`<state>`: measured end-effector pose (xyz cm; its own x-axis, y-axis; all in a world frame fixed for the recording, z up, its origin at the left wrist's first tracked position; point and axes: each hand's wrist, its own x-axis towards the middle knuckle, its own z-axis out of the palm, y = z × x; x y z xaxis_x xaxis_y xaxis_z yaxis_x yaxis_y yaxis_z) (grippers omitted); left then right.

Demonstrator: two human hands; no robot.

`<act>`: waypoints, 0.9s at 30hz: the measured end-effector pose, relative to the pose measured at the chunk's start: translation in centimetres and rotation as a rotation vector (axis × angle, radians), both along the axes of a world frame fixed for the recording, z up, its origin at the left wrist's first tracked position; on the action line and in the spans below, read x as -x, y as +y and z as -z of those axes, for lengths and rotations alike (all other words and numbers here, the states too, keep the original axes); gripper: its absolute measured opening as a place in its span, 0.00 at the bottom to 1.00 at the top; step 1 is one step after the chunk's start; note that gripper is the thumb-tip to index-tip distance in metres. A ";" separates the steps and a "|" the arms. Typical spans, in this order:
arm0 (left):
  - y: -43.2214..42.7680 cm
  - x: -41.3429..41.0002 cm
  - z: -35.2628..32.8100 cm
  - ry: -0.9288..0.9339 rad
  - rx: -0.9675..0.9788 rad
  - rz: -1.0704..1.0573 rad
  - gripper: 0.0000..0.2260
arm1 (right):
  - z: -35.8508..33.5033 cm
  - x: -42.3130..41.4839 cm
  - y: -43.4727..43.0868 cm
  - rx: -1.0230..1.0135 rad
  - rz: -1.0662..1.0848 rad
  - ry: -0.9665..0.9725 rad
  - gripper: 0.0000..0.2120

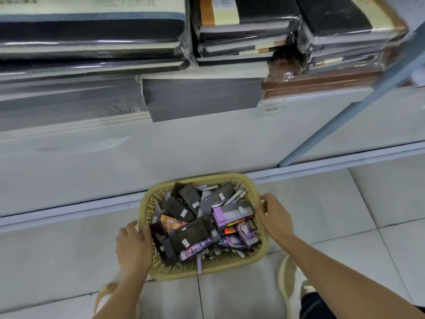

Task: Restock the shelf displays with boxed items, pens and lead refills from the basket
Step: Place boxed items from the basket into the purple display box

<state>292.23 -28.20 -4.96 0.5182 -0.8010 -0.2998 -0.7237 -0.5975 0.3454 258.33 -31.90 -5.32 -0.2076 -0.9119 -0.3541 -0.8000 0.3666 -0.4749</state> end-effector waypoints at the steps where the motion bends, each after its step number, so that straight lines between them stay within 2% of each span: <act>1: 0.0 0.8 -0.5 -0.093 0.076 0.088 0.14 | -0.2 -0.2 -0.1 0.142 -0.047 0.031 0.15; 3: -0.2 2.2 -1.0 -0.180 0.271 0.356 0.11 | -0.5 -1.1 -0.9 0.363 -0.248 0.015 0.21; 4: -0.4 2.8 -1.2 -0.129 0.293 0.533 0.10 | -0.8 -1.8 -1.4 0.381 -0.374 -0.050 0.21; 6: -0.7 4.0 -1.1 0.012 0.173 0.794 0.13 | -0.7 -3.3 -2.1 0.246 -0.632 -0.112 0.21; 8: -0.5 4.8 -0.4 0.016 0.007 0.841 0.22 | 0.1 -4.4 -2.4 0.068 -0.774 -0.006 0.27; 10: -0.5 5.5 0.0 -0.030 -0.059 0.787 0.26 | 0.7 -4.9 -2.4 -0.018 -0.763 0.053 0.30; 13: -1.1 5.7 -0.2 0.019 -0.077 0.710 0.21 | 0.7 -5.3 -2.6 -0.014 -0.772 0.059 0.27; 17: -1.3 5.4 -0.3 0.207 -0.109 0.600 0.14 | 0.2 -4.9 -2.6 -0.015 -0.815 0.067 0.22; 21: -1.1 5.1 -0.8 0.369 -0.063 0.463 0.12 | -0.7 -4.9 -2.2 0.103 -0.813 0.110 0.14; 24: -1.2 4.8 -1.7 0.617 -0.051 0.237 0.13 | -2.5 -5.1 -2.7 0.158 -0.621 -0.009 0.09; 27: -1.0 5.2 -3.2 1.040 -0.027 -0.071 0.12 | -5.3 -5.5 -3.7 0.162 -0.323 -0.338 0.06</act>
